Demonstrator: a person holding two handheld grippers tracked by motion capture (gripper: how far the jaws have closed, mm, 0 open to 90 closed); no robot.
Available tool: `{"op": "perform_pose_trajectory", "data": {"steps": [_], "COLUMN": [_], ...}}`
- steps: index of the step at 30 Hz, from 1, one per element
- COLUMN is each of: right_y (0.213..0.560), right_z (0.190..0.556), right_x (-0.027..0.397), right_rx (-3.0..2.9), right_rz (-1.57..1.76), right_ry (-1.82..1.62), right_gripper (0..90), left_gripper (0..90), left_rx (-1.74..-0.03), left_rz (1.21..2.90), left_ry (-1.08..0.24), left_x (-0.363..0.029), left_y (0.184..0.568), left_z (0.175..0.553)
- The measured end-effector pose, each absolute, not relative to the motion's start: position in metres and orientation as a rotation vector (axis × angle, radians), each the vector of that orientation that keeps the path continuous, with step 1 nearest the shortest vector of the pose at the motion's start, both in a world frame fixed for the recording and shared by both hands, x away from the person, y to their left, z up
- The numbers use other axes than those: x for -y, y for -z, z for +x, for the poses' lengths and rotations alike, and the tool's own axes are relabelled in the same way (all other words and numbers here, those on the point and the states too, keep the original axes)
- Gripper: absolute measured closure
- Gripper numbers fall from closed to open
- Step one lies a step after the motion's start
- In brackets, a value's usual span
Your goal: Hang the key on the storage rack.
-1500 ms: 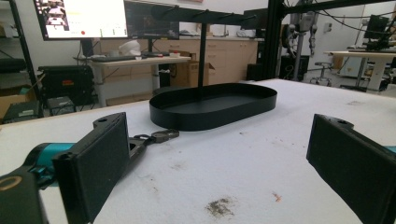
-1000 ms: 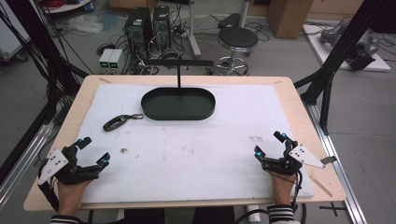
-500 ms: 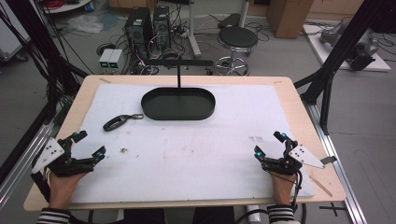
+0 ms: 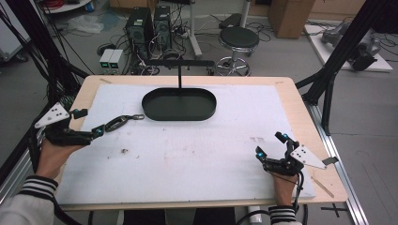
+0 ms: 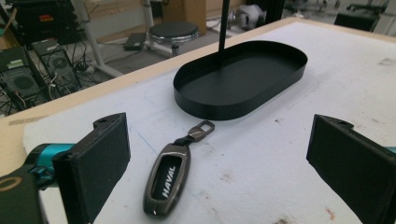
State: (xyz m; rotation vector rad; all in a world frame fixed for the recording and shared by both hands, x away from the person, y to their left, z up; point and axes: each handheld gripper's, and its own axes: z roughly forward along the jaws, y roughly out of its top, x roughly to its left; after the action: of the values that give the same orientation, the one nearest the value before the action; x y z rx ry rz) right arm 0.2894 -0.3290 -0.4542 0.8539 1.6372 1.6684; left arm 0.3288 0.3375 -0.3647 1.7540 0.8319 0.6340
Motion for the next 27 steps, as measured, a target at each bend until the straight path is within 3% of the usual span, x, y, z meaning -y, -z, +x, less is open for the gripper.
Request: {"op": "perform_pose_trajectory", "data": {"steps": [11, 27], "right_y": [0.454, 0.454], "right_z": [0.289, 0.289], "right_x": [0.329, 0.329], "right_rx": [-1.638, -1.640], "right_rz": [0.855, 0.858], "right_ry": [-1.668, -1.671], "right_gripper": [2.7, 2.7], "left_gripper": [6.6, 6.6], "left_rx": [-0.825, -0.858], "left_rz": [1.976, 2.253], "left_ry": [-0.528, -0.447], "left_x": [-0.324, -0.313], "left_y": [0.348, 0.339], "left_z": [0.380, 0.420]}}
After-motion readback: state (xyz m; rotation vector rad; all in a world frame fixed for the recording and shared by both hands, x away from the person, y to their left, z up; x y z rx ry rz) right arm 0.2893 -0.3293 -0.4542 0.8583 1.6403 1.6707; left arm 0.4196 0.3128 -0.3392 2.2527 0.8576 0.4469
